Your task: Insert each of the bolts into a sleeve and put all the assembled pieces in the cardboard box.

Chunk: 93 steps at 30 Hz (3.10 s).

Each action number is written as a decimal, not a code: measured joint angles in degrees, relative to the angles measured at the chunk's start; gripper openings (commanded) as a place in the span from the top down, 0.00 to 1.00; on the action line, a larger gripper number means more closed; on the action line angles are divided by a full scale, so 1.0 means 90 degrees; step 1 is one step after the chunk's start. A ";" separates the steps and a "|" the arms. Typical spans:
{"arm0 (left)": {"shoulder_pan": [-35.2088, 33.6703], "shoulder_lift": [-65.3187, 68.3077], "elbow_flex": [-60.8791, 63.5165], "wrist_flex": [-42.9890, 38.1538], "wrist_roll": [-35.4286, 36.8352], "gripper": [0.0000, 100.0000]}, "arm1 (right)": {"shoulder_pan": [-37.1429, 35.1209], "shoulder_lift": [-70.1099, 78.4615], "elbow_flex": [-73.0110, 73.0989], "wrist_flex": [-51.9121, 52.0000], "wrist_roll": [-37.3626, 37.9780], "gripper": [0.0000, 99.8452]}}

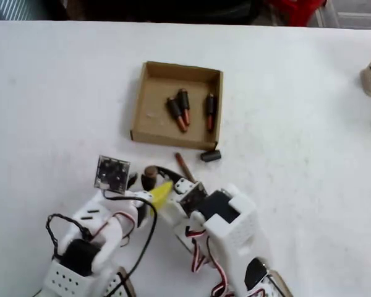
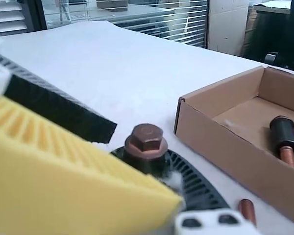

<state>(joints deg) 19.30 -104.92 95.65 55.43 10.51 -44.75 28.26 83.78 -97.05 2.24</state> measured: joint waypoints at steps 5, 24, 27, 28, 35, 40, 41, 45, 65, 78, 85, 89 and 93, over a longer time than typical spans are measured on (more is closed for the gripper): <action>0.0010 0.0078 -0.0537 0.0254 0.0176 0.68 | -0.0020 -0.0010 -0.0010 0.0000 0.0000 0.98; -0.2755 0.0078 -0.1309 0.0274 0.0547 0.89 | -0.0029 -0.0010 -0.0010 0.0000 0.0000 0.98; -0.3136 0.0078 -0.0996 0.0176 0.0303 0.98 | -0.0029 -0.0010 -0.0010 0.0000 -0.0020 0.98; -0.3223 0.0078 -0.0889 0.0147 0.0264 0.95 | -0.0029 -0.0010 -0.0010 0.0000 -0.0020 0.98; -0.3790 0.0078 -0.0107 0.0137 0.0176 0.98 | -0.0029 -0.0010 -0.0010 0.0000 -0.0020 0.98; -0.4142 0.0078 0.0156 0.0137 -0.0469 0.98 | -0.0010 -0.0244 0.0186 0.0000 -0.0020 0.98; -0.4151 0.0078 0.0156 0.0156 -0.0547 0.98 | 0.0000 -0.0342 0.0234 0.0029 -0.0020 0.98; -0.4181 0.0078 0.0156 0.0332 -0.0664 0.98 | 0.0068 -0.0733 0.0293 0.0508 -0.0020 0.98; -0.4181 0.0078 0.0156 0.0352 -0.1338 0.98 | 0.1621 -0.5001 0.0361 0.5343 -0.0020 0.98; -0.4181 0.0078 0.0156 0.0361 -0.1338 0.98 | 0.2569 -0.7766 -0.1358 1.0794 -0.0020 0.98; -0.4181 0.0078 0.0156 0.0449 -0.1338 0.98 | 0.2735 -0.7785 -0.2774 1.2435 -0.0020 0.98; -0.4181 0.0078 0.0156 0.0449 -0.1338 0.98 | 0.2706 -0.7600 -0.3575 1.2972 -0.0020 0.98; -0.4181 0.0078 0.0156 0.0449 -0.1338 0.98 | 0.2725 -0.6789 -0.4747 1.3695 -0.0020 0.98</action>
<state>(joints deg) -18.33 -104.22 97.05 59.47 -1.54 -20.22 -32.84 41.05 26.20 2.07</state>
